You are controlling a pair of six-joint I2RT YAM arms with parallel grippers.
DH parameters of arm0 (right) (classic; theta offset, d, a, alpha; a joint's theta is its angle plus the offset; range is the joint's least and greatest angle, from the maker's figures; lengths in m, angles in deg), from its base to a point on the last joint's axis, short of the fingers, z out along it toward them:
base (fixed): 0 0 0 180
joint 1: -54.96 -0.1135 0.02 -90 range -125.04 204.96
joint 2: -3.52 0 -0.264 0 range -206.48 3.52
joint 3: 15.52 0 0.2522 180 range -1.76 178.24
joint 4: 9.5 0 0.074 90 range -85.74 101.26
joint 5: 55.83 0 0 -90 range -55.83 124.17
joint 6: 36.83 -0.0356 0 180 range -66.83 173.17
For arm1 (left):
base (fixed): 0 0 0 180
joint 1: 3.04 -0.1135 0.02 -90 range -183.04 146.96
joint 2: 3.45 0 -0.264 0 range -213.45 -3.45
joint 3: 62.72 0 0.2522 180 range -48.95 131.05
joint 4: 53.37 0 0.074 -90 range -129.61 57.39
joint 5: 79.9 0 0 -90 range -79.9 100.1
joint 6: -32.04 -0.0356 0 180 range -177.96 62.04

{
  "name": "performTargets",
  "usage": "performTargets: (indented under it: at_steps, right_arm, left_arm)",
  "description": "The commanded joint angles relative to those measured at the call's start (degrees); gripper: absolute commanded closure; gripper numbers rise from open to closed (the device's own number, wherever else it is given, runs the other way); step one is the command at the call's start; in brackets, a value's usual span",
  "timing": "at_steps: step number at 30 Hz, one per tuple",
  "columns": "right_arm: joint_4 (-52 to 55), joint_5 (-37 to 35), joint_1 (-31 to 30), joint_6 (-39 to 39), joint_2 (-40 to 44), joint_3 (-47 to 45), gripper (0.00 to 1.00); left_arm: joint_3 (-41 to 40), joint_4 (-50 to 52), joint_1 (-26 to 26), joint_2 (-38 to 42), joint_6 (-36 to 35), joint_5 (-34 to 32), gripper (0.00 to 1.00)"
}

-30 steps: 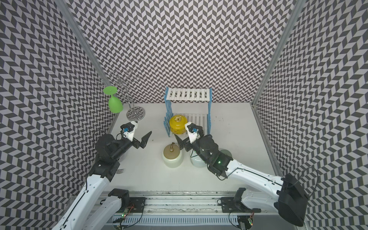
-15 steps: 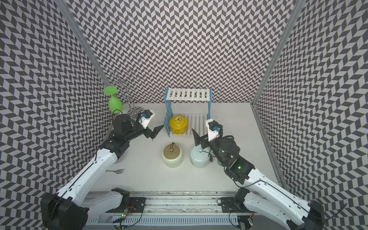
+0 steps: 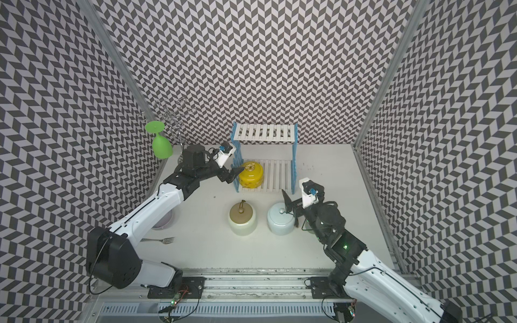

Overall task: Remove the tea canisters from the shelf
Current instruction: Pick up the tea canister from the shelf.

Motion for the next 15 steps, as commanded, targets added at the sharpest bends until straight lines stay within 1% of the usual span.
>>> performTargets:
  at_steps: [1, 7, 10, 15]
  right_arm:
    - [-2.5, -1.5, 0.4, 0.7, 1.3, -0.6, 0.00]
    - [-2.3, -2.1, 1.0, 1.3, 2.7, -0.8, 0.00]
    - [-2.8, -3.1, 1.3, 1.6, 4.2, -1.7, 0.00]
    - [-3.0, -2.6, 2.6, 1.4, 5.6, -1.9, 0.00]
  left_arm:
    - [3.1, 0.7, 1.2, -3.1, 0.3, 0.7, 0.09]
    - [7.0, 0.7, 2.5, -9.4, -1.0, 0.0, 0.14]
    - [9.6, 1.3, 2.8, -12.7, -1.1, -0.6, 0.18]
    - [12.8, 1.6, 3.0, -17.5, -2.0, -1.6, 0.25]
